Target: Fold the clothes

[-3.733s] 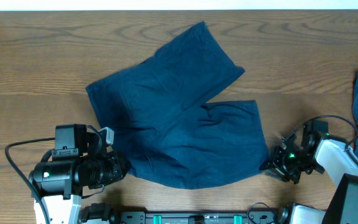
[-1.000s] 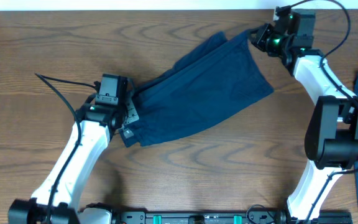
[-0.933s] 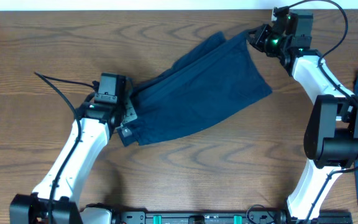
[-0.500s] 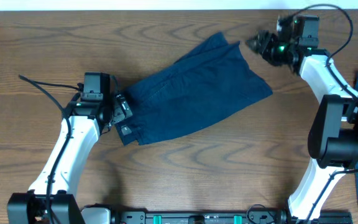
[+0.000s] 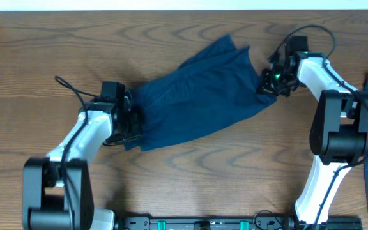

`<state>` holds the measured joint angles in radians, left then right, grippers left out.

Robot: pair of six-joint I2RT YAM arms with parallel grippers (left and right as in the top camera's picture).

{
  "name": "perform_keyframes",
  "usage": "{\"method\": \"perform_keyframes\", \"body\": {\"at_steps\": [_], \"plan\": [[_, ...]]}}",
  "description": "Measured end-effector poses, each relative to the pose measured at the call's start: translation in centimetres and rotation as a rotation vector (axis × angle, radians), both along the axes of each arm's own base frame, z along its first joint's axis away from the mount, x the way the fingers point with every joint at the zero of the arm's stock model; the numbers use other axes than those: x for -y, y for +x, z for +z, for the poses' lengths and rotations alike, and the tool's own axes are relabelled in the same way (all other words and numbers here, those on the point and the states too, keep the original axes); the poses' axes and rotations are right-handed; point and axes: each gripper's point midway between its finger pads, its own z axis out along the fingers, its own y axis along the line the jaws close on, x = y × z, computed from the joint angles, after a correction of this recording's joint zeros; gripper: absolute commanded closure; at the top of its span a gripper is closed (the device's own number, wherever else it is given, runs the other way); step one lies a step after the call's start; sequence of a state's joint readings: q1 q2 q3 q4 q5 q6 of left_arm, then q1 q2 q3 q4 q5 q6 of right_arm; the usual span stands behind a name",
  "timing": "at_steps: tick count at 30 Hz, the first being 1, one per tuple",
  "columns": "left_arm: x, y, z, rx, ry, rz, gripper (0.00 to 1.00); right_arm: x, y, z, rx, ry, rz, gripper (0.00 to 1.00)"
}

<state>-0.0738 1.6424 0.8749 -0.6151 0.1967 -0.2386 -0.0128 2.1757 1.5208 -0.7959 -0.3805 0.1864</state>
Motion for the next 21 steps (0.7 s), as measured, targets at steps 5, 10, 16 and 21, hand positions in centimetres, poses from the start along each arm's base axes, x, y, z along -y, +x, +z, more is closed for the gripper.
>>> {"method": "perform_keyframes", "body": {"at_steps": [5,10,16,21], "plan": [[-0.7,0.2,-0.3,0.004,0.024,-0.015,0.94,2.5,-4.0,0.0,-0.196,-0.148,-0.095,0.99],[-2.0,1.4,0.3,0.037,0.058,0.008,0.94,7.7,-10.0,0.3,-0.452,-0.422,-0.264,0.85],[-4.9,4.1,2.5,0.106,0.155,0.03,0.9,12.1,-9.4,0.1,-0.411,-0.454,-0.264,0.69],[-4.4,4.8,4.8,0.1,0.136,-0.01,0.79,9.8,-7.8,0.5,-0.311,-0.289,-0.103,0.62]]}}
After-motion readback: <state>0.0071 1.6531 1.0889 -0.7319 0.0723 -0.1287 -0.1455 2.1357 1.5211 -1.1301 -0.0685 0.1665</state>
